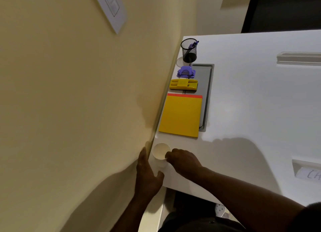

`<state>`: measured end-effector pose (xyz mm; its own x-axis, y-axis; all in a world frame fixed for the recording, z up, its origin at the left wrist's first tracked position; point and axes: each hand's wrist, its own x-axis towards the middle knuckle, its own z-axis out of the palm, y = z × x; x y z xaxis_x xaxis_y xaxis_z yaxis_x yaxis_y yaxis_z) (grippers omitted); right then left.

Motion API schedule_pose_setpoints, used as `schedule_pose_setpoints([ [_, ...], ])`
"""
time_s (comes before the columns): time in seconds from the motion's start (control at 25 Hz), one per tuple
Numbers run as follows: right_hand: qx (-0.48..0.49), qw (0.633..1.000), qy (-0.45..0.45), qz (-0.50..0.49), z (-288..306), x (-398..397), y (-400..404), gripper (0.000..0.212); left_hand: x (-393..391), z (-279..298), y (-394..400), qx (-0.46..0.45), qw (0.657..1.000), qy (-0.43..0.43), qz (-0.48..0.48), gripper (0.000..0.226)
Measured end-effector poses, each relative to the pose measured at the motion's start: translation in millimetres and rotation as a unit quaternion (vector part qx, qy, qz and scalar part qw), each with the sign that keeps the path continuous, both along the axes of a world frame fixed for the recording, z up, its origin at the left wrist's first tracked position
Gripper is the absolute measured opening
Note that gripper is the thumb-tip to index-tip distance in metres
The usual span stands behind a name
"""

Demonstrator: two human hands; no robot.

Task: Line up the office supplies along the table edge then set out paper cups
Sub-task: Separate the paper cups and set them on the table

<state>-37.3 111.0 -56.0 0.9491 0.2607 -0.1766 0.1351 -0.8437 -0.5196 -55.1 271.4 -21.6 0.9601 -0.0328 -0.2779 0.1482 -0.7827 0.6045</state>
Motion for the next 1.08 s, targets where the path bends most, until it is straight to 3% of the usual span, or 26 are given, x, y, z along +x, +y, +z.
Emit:
schedule_pose_setpoints([
  [0.16, 0.230, 0.954, 0.140, -0.128, 30, -8, -42, 0.018, 4, -6, -24, -0.019, 0.998, -0.005, -0.060, 0.107],
  [0.28, 0.294, 0.925, 0.181, -0.158, 52, -19, -72, 0.012, 11, -3, -55, -0.019, 0.992, -0.039, -0.121, 0.106],
  [0.6, 0.300, 0.895, 0.171, -0.282, 64, -61, -135, 0.023, 24, 1, -133, 0.000, 0.959, -0.061, -0.278, 0.102],
  [1.08, 0.108, 0.944, 0.008, -0.312, 116, -126, -288, 0.027, -12, 32, -296, -0.075, 0.931, -0.061, -0.352, 0.095],
])
